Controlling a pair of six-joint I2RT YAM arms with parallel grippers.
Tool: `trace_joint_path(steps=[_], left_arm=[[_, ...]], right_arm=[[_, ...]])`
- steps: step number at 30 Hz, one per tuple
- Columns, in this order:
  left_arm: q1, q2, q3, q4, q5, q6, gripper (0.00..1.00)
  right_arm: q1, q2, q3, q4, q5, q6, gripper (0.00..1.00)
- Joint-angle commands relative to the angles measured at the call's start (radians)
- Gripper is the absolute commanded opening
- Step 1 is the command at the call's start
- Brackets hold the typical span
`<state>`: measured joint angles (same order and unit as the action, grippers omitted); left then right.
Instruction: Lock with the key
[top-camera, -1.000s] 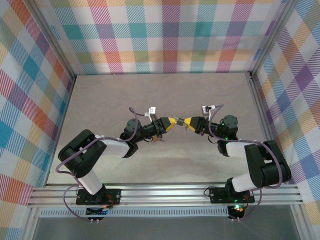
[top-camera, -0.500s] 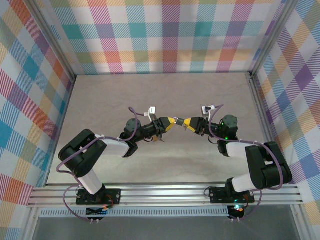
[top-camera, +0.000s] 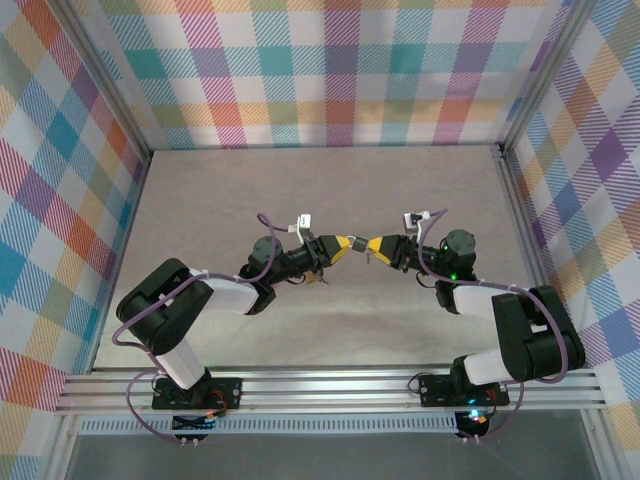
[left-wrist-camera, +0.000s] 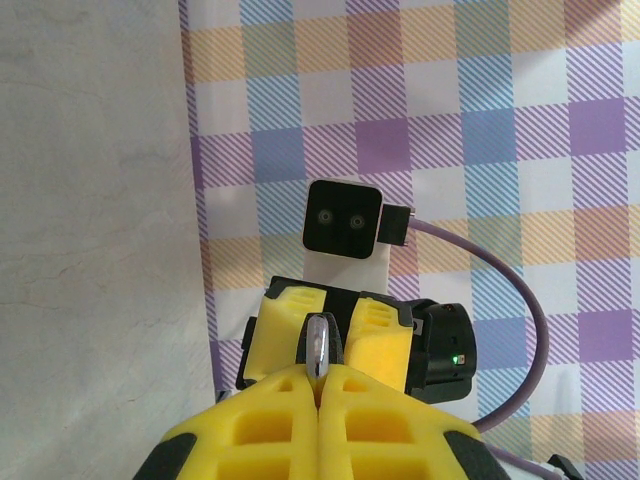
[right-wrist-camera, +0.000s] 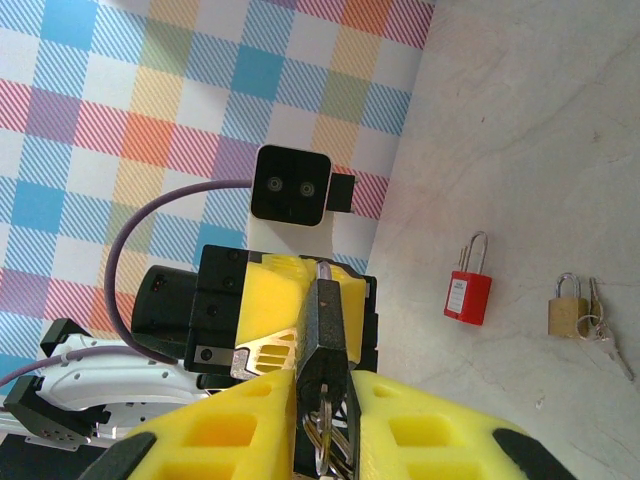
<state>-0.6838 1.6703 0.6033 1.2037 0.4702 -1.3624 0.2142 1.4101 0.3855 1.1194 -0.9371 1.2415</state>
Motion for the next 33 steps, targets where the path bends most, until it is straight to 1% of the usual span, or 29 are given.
trace_joint_path(steps=[1, 19, 27, 30, 33], left_arm=[[0.009, -0.038, 0.015, 0.033, 0.007, 0.026, 0.0], [0.009, -0.04, 0.012, 0.03, 0.002, 0.031, 0.0], [0.007, -0.043, 0.007, 0.035, 0.0, 0.029, 0.0], [0.007, -0.042, 0.007, 0.036, -0.001, 0.029, 0.0], [0.007, -0.044, 0.006, 0.036, -0.002, 0.029, 0.0]], right_arm=[[-0.001, -0.025, 0.006, 0.003, -0.024, -0.03, 0.21], [0.027, -0.025, 0.019, -0.027, -0.022, -0.055, 0.14], [0.044, -0.034, 0.023, -0.038, -0.01, -0.069, 0.16], [0.048, -0.039, 0.027, -0.075, -0.005, -0.086, 0.15], [0.047, -0.038, 0.026, -0.07, -0.006, -0.085, 0.13]])
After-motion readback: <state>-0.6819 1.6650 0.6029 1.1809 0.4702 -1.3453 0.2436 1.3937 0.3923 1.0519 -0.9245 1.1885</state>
